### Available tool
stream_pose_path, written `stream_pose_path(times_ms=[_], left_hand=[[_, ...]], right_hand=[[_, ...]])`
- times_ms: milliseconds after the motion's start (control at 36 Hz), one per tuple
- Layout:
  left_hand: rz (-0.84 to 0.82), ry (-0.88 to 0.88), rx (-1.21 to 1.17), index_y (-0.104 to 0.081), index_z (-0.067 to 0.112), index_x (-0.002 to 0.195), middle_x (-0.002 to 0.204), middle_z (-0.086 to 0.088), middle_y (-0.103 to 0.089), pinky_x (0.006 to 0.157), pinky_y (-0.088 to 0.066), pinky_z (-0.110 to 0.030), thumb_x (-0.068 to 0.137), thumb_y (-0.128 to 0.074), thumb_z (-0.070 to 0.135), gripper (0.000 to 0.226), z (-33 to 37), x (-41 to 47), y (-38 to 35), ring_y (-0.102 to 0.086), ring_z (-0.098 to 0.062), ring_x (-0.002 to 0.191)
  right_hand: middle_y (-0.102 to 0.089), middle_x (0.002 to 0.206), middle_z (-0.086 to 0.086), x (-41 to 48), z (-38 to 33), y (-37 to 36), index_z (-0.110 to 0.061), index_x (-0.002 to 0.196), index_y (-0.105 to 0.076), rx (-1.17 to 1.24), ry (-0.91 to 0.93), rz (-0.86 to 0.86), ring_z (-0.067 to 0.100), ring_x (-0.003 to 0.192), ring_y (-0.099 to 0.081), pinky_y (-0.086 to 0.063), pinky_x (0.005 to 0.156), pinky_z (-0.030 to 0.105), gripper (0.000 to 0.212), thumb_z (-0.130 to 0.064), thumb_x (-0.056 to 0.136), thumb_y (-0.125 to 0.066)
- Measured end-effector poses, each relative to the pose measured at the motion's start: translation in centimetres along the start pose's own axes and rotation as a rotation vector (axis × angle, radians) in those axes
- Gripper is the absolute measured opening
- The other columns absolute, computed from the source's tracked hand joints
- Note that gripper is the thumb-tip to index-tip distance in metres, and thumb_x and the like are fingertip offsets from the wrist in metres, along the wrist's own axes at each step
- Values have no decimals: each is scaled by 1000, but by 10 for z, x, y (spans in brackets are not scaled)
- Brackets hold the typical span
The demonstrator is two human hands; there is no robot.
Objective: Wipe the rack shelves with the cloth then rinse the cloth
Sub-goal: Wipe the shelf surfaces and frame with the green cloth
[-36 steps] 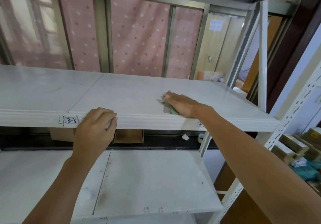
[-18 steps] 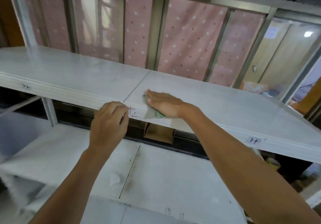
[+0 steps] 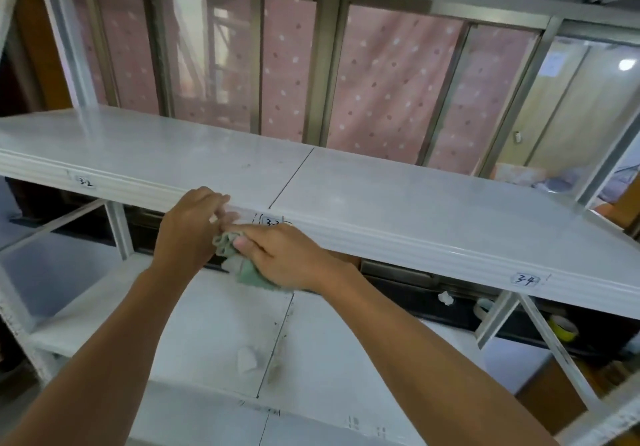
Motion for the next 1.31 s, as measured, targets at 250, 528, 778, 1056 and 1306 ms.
stream_pose_path(times_ms=[250,528,778,1056,1306], left_hand=[[-91,126,-71,-66,4,77,94,-6,-71,82,-53,-42,85,-81,15,20,1,4,1,-68,-27,102],[-317,128,33,-57,17,72,101,1,-67,84,-48,-36,94,-69,29,28,7,17,7,-61,-19,99],[-201,139,12,-56,6,59,66,-5,-54,62,-51,-42,97,-57,33,47,10,29,14,-53,-27,62],[-145,90,-73,-65,7,65,64,0,-62,62,-53,-41,93,-54,41,45,1,32,18,-58,-23,61],[-187,85,-49,-71,12,81,72,-1,-70,68,-57,-41,97,-66,27,23,-24,50,30,-65,-22,69]], right_hand=[[-68,121,-7,-57,16,32,-29,134,-58,134,-180,30,8,105,-61,-47,97,30,39,-42,106,-34],[-43,152,-9,-91,21,-77,-28,149,-42,-37,-229,-34,8,140,-37,-36,112,32,47,-43,106,-29],[-63,120,-19,-71,16,-23,-33,125,-57,95,-189,253,6,107,-60,-49,91,34,42,-51,104,-25],[-61,81,-12,-30,30,78,-31,101,-49,74,-274,714,12,75,-58,-44,64,34,22,-47,104,-35],[-60,91,5,32,70,111,-17,106,-51,11,-637,659,30,84,-56,-43,70,37,36,-50,97,-39]])
Point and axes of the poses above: each hand's wrist, its own x-axis towards the middle knuckle, its own y-axis out of the back of the hand, z = x × y, the point moved 5 cm from there along x, towards the middle knuckle
